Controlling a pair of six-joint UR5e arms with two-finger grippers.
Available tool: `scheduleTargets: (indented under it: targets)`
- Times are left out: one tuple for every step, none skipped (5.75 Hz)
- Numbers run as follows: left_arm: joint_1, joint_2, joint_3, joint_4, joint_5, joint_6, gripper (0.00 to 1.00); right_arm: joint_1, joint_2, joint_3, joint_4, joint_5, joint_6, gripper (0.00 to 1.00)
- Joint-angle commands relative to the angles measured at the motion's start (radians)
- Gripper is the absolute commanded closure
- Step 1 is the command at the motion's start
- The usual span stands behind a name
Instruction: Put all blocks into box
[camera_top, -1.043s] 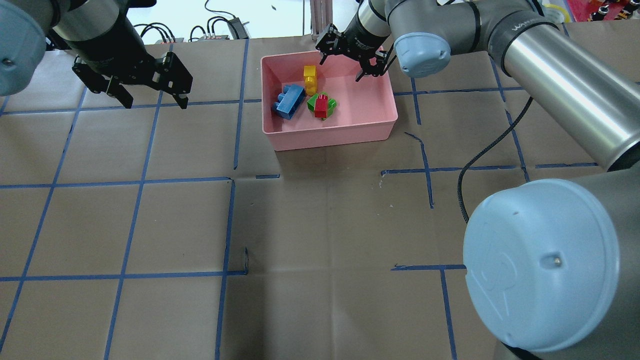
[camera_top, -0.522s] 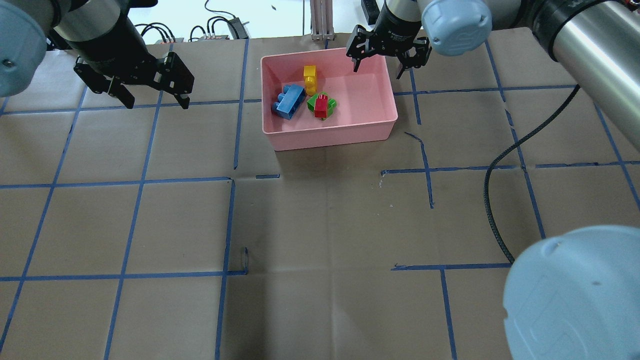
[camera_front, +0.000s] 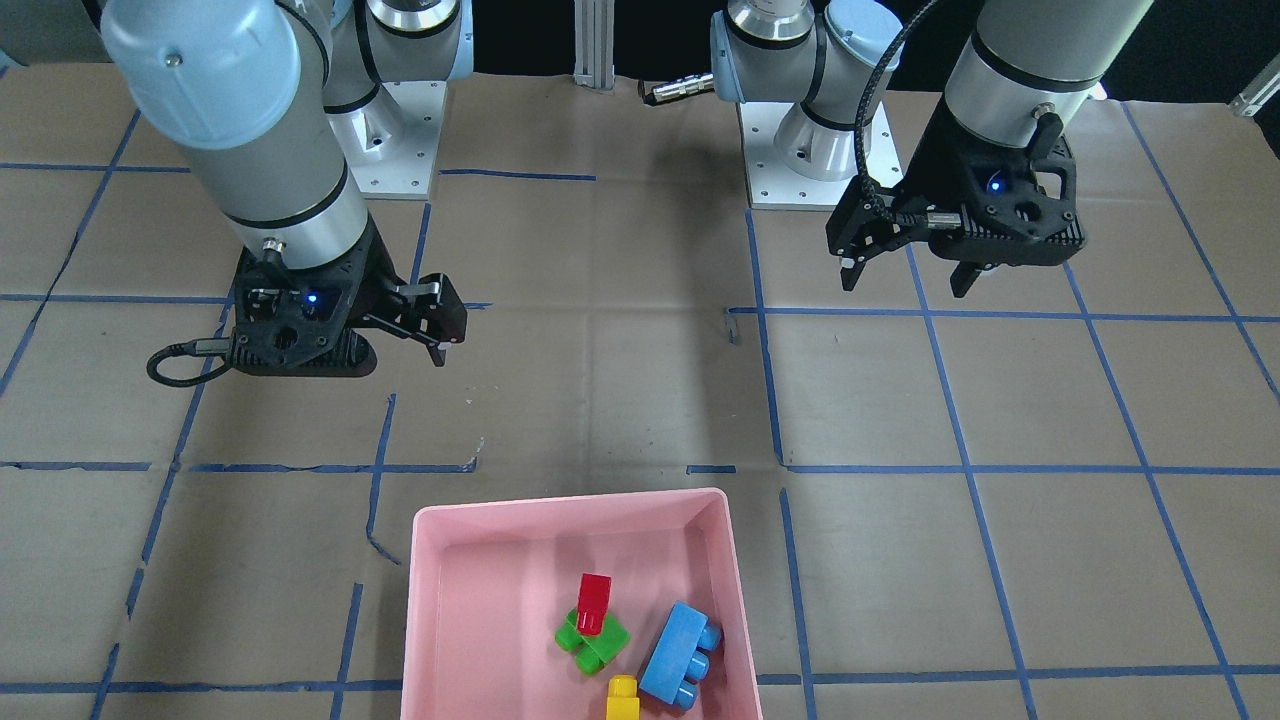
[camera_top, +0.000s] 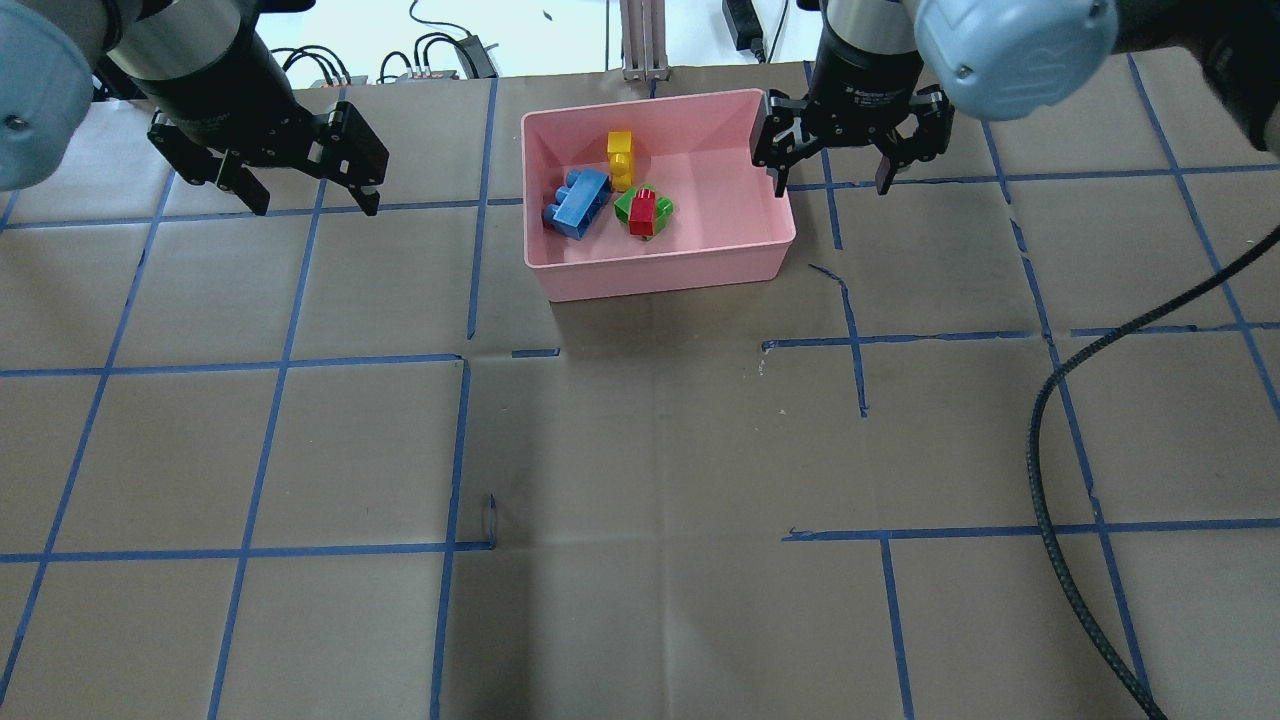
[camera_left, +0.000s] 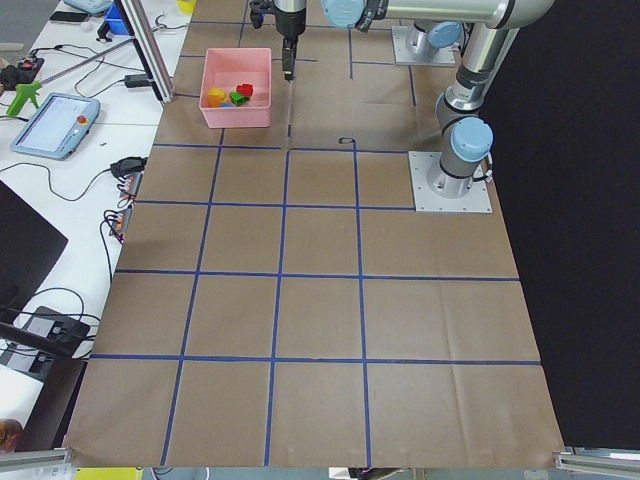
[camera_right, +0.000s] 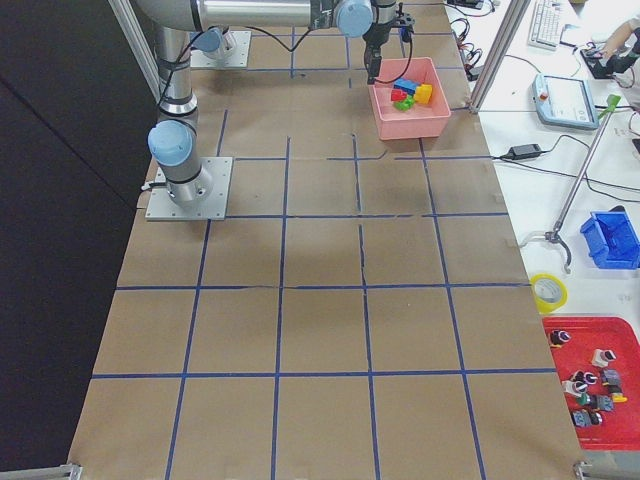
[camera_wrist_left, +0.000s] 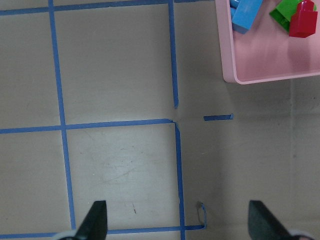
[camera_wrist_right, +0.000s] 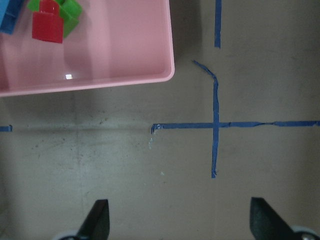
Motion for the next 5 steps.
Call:
scheduleTargets:
  targets:
    - [0.000,-0.002,0.000,0.000,0.000,0.003,0.00,0.000,-0.066,0.072,0.020,-0.017,-0.006,0.00]
    - [0.000,-0.002,0.000,0.000,0.000,0.003,0.00,0.000,-0.122,0.095,0.020,-0.008,0.006,0.00]
    - [0.000,-0.002,0.000,0.000,0.000,0.003,0.00,0.000,-0.135,0.103,0.020,-0.005,0.006,0.00]
    - [0.000,-0.002,0.000,0.000,0.000,0.003,0.00,0.000,-0.153,0.103,0.028,-0.015,0.004,0.00]
    - [0.000,-0.002,0.000,0.000,0.000,0.003,0.00,-0.001,-0.196,0.145,0.026,-0.015,0.004,0.00]
